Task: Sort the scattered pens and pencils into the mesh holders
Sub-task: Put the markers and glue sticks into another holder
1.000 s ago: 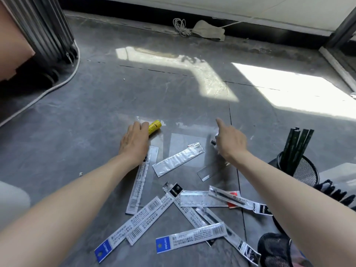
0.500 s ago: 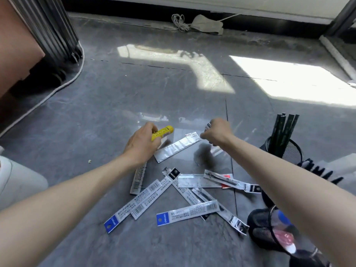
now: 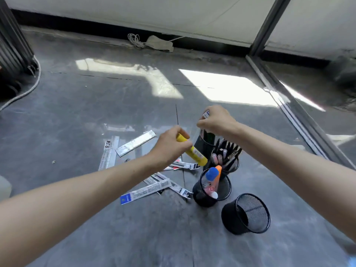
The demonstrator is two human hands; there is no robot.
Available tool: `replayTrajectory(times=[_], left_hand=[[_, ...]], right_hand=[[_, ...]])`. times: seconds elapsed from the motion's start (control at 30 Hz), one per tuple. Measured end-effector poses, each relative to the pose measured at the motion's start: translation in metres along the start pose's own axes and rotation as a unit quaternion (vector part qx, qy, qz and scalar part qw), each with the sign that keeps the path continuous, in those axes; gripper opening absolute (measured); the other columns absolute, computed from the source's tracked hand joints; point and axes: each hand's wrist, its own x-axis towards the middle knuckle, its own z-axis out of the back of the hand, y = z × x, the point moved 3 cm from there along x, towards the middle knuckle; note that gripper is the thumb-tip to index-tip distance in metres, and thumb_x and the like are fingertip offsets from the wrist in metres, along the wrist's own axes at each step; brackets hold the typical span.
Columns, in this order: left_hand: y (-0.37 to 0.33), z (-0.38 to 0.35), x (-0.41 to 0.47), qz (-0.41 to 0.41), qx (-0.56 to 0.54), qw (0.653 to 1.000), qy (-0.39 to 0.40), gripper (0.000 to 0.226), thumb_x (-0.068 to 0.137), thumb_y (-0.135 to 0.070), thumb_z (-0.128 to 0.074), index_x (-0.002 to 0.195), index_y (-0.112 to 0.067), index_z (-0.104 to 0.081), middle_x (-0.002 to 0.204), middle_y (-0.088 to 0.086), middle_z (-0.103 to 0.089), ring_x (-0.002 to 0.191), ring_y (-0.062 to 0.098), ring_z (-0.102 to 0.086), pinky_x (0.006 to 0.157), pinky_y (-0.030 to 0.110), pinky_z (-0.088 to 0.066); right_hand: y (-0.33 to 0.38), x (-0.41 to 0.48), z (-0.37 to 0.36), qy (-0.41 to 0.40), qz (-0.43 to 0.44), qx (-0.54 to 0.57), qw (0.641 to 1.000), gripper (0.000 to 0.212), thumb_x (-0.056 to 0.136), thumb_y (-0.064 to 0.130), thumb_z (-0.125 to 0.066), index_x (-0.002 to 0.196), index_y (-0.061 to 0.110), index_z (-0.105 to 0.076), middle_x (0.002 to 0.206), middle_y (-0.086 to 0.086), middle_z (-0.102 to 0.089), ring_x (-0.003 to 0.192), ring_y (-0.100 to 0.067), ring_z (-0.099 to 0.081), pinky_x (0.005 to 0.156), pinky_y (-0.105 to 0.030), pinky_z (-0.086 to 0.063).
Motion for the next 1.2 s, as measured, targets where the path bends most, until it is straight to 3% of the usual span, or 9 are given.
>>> replayTrajectory(times=[0.13,0.23,0.3,0.4,0.5,0.7,0.83,1.03,1.2], left_hand=[[-0.017,-0.034,-0.022,-0.028,-0.036,0.994,0.096,0.02,0.076,-0.014,-0.07,0.09,-0.018,-0.056,0.073,-0.001,-0.053,0.06,0.012,-0.051,0.051,0.026,-0.047],[-0.022,-0.051,-0.03,-0.063,-0.018,0.991,0.118,0.026,0.071,-0.021,-0.074,0.087,-0.024,-0.054,0.076,0.0,-0.058,0.067,0.018,-0.057,0.06,0.041,-0.056],[-0.022,-0.055,-0.034,-0.085,0.009,0.989,0.121,0.025,0.073,-0.019,-0.074,0.088,-0.023,-0.054,0.076,-0.002,-0.058,0.069,0.019,-0.057,0.065,0.042,-0.056],[-0.023,-0.052,-0.036,-0.113,0.017,0.991,0.073,0.02,0.076,-0.022,-0.072,0.091,-0.019,-0.058,0.077,0.001,-0.06,0.071,0.02,-0.059,0.067,0.041,-0.056],[-0.022,-0.041,-0.033,-0.122,0.017,0.992,-0.025,0.015,0.082,-0.022,-0.069,0.093,-0.016,-0.061,0.077,0.002,-0.059,0.064,0.008,-0.052,0.062,0.018,-0.047],[-0.016,-0.038,-0.022,-0.106,0.013,0.993,-0.059,0.015,0.088,-0.023,-0.063,0.101,-0.015,-0.063,0.081,-0.001,-0.057,0.074,0.013,-0.051,0.067,0.022,-0.042],[-0.02,-0.055,-0.018,-0.125,0.033,0.991,-0.016,0.021,0.088,-0.023,-0.063,0.107,-0.014,-0.063,0.088,0.002,-0.06,0.072,0.008,-0.051,0.065,0.011,-0.042],[-0.033,-0.082,-0.013,-0.176,0.151,0.972,0.042,0.025,0.087,-0.023,-0.064,0.11,-0.012,-0.065,0.092,0.004,-0.056,0.08,0.016,-0.05,0.072,0.023,-0.037],[-0.024,-0.097,-0.014,-0.166,0.26,0.942,0.135,0.024,0.086,-0.021,-0.063,0.108,-0.016,-0.067,0.096,0.005,-0.05,0.088,0.021,-0.052,0.078,0.034,-0.044]], right_hand=[[-0.034,-0.038,0.03,-0.001,-0.043,0.013,0.999,0.007,0.076,0.011,-0.059,0.071,0.009,-0.054,0.061,-0.011,-0.048,0.05,-0.018,-0.043,0.046,-0.026,-0.032],[-0.058,-0.064,0.032,0.046,-0.077,-0.03,0.996,0.013,0.075,0.011,-0.061,0.063,0.008,-0.055,0.055,-0.008,-0.048,0.045,-0.018,-0.039,0.041,-0.023,-0.03],[-0.069,-0.077,0.025,0.078,-0.061,-0.071,0.993,0.011,0.076,0.013,-0.064,0.074,0.003,-0.064,0.066,-0.01,-0.059,0.053,-0.018,-0.048,0.045,-0.029,-0.04],[-0.081,-0.085,0.007,0.094,0.01,-0.124,0.988,0.018,0.079,0.016,-0.062,0.094,0.011,-0.07,0.093,-0.01,-0.067,0.078,-0.022,-0.059,0.063,-0.032,-0.046],[-0.089,-0.084,-0.01,0.115,0.061,-0.122,0.984,0.036,0.078,0.02,-0.062,0.113,0.022,-0.067,0.109,0.0,-0.068,0.101,-0.02,-0.06,0.078,-0.029,-0.045],[-0.101,-0.085,-0.029,0.164,0.101,-0.183,0.964,0.033,0.077,0.014,-0.06,0.11,0.019,-0.065,0.1,-0.007,-0.068,0.094,-0.028,-0.061,0.075,-0.032,-0.047],[-0.112,-0.091,-0.024,0.157,0.097,-0.173,0.968,0.033,0.078,0.016,-0.062,0.111,0.017,-0.061,0.103,-0.007,-0.066,0.095,-0.026,-0.058,0.071,-0.032,-0.044],[-0.124,-0.094,-0.02,0.121,0.082,-0.125,0.981,0.024,0.075,0.017,-0.063,0.089,0.025,-0.045,0.093,-0.008,-0.06,0.082,-0.024,-0.052,0.069,-0.037,-0.044],[-0.12,-0.097,-0.017,0.125,0.094,-0.11,0.982,0.021,0.076,0.017,-0.063,0.092,0.019,-0.05,0.086,-0.001,-0.053,0.077,-0.02,-0.047,0.066,-0.035,-0.041]])
